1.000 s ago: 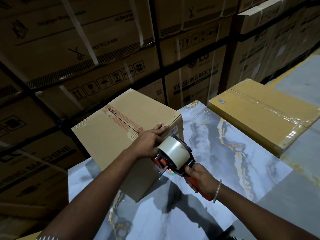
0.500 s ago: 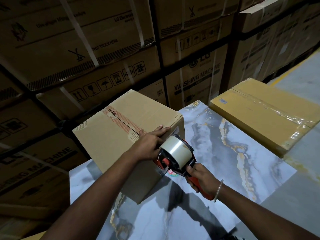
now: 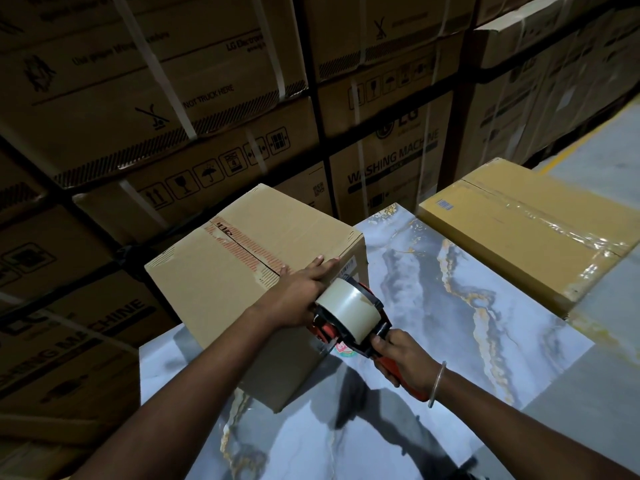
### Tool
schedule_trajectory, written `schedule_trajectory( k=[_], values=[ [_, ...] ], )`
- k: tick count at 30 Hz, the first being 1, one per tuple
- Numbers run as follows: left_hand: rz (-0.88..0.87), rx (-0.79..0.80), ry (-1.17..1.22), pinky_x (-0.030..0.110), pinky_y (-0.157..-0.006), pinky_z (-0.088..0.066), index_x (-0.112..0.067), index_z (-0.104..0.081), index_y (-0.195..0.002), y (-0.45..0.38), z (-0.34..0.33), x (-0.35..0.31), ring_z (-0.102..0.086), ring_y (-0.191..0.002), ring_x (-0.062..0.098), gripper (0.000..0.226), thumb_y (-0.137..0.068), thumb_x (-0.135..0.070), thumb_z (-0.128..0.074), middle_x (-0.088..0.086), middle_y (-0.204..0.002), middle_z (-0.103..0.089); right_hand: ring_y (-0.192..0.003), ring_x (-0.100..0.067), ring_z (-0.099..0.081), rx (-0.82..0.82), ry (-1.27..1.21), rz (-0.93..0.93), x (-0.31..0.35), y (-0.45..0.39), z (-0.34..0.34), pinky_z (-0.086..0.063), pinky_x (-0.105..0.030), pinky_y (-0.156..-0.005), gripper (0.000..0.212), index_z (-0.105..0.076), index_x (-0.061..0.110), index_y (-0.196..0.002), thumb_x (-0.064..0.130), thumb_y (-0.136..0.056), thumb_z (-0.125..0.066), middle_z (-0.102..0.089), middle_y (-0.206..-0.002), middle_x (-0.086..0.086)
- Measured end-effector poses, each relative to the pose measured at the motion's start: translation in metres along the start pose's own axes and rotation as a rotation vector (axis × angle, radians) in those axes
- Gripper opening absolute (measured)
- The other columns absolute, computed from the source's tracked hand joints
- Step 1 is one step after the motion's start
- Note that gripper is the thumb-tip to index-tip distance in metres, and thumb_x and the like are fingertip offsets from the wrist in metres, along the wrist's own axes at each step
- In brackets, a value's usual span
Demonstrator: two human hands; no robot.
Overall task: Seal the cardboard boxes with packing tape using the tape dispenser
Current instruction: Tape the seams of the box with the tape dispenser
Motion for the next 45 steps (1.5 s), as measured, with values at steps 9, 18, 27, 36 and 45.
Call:
schedule_trajectory(
  k=[9,18,27,36,45],
  values=[
    [-0.025,-0.046,-0.126,0.054,-0.092,-0.048,-0.033,-0.071,-0.114,-0.004,0.021,-0.001,-0.021,-0.147,0.023,0.034,-0.082,-0.025,-0.065,-0.008,-0.165,-0.015,-0.046,-0.018,-0.023,-0.174,-0.080,-0.041,-0.012,0.016,0.035,-0.021,-0.025,-0.038,0.078,-0.044,0.003,-0.076,0.070,-0.064,-0.083,-0.022,-0.062,-0.011],
    [-0.083,0.054,-0.353,0.055,-0.091,-0.044,-0.037,-0.062,-0.123,-0.030,0.042,-0.013,-0.025,-0.128,0.027,0.038,-0.086,-0.045,-0.064,0.001,-0.152,-0.015,-0.047,-0.019,-0.028,-0.181,-0.096,-0.016,0.000,0.016,0.038,-0.025,-0.026,-0.037,0.086,-0.053,-0.002,-0.094,0.072,-0.061,-0.083,-0.033,-0.064,-0.011],
    [0.018,0.031,-0.106,0.046,-0.105,-0.020,-0.044,-0.040,-0.127,-0.039,0.020,0.012,-0.021,-0.129,0.024,0.052,-0.084,-0.046,-0.067,-0.004,-0.148,-0.010,-0.045,-0.022,-0.031,-0.214,-0.098,-0.010,-0.001,0.021,0.045,-0.027,-0.026,-0.036,0.105,-0.050,-0.018,-0.096,0.075,-0.060,-0.081,-0.038,-0.068,-0.016],
    [0.111,-0.136,0.000,0.043,-0.107,-0.027,-0.047,-0.007,-0.155,-0.029,0.018,0.003,-0.025,-0.131,0.024,0.097,-0.081,-0.037,-0.071,0.000,-0.152,-0.017,-0.044,-0.021,-0.033,-0.233,-0.061,0.015,0.010,0.029,0.043,-0.029,-0.025,-0.036,0.099,-0.050,-0.018,-0.097,0.074,-0.070,-0.074,-0.053,-0.085,-0.021],
    [0.636,-0.254,-0.025,0.054,-0.119,-0.018,0.002,0.001,-0.156,0.003,-0.013,-0.017,-0.011,-0.153,0.036,0.108,-0.090,-0.059,-0.059,0.025,-0.164,-0.007,-0.040,-0.021,-0.032,-0.234,-0.048,0.016,0.029,0.034,0.030,-0.026,-0.027,-0.039,0.065,-0.053,-0.008,-0.087,0.056,-0.087,-0.060,-0.043,-0.060,-0.014]
  ],
)
Point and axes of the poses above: each hand's wrist, its own y-axis away from the middle knuckle, its own z-axis out of the back of the hand, x = y × z, the point moved 4 cm from there along -y, towards the middle knuckle
